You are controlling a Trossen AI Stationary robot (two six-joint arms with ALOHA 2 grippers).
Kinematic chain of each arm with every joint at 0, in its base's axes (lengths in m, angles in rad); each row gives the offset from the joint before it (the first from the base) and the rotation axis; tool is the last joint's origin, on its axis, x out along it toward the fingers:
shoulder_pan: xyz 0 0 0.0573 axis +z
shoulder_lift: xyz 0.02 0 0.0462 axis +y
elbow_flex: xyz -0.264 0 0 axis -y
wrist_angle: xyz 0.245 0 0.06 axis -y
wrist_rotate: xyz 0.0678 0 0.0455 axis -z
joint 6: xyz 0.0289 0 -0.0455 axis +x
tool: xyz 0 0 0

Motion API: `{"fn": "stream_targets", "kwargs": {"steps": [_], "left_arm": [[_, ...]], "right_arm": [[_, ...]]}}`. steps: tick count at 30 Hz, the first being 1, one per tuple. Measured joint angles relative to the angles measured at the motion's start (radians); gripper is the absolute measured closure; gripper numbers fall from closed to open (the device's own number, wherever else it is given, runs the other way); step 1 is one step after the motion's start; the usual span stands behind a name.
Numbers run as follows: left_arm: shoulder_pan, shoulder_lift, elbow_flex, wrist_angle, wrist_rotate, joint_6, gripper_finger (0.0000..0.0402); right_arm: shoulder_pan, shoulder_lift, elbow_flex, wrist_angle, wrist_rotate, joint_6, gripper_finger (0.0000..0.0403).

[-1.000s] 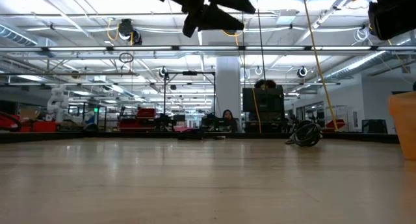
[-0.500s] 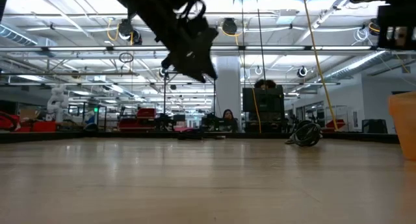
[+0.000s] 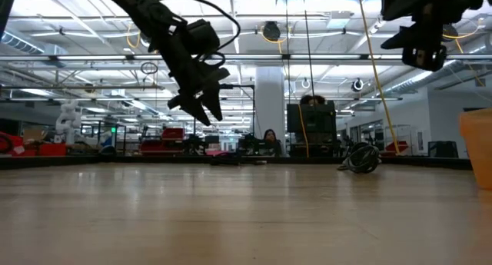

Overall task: Pick and place USB-C Cables
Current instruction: Put the top black charger cable into the bin

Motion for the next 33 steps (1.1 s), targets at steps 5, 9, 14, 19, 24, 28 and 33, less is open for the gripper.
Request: {"fn": "stream_targets", "kwargs": {"steps": [5,9,14,19,24,28,33], "left_arm": [[0.027,0.01,0.0,0.058,0.017,0.018,0.0188],[0.027,0.062,0.005,0.091,0.031,0.026,0.0188],[0.03,0.169,0.055,0.08,0.039,0.043,0.0188],[0.052,0.232,0.135,0.03,0.036,0.09,0.0188],[0.081,0.277,0.223,-0.054,0.035,0.15,0.0188],[0.099,0.319,0.297,-0.19,0.049,0.249,0.0188],[0.11,0.374,0.356,-0.265,0.052,0.378,0.0188]], "right_arm": [[-0.094,0.0,0.0,0.005,-0.018,-0.057,0.0238],[-0.165,0.0,0.0,0.024,-0.042,-0.109,0.0238],[-0.232,0.0,0.0,0.063,-0.099,-0.14,0.0238],[-0.274,0.0,0.0,0.064,-0.156,-0.167,0.0238],[-0.304,0.0,0.0,0.064,-0.174,-0.202,0.0238],[-0.326,0.0,0.0,0.064,-0.198,-0.226,0.0238],[-0.354,0.0,0.0,0.064,-0.204,-0.259,0.0238]]}}
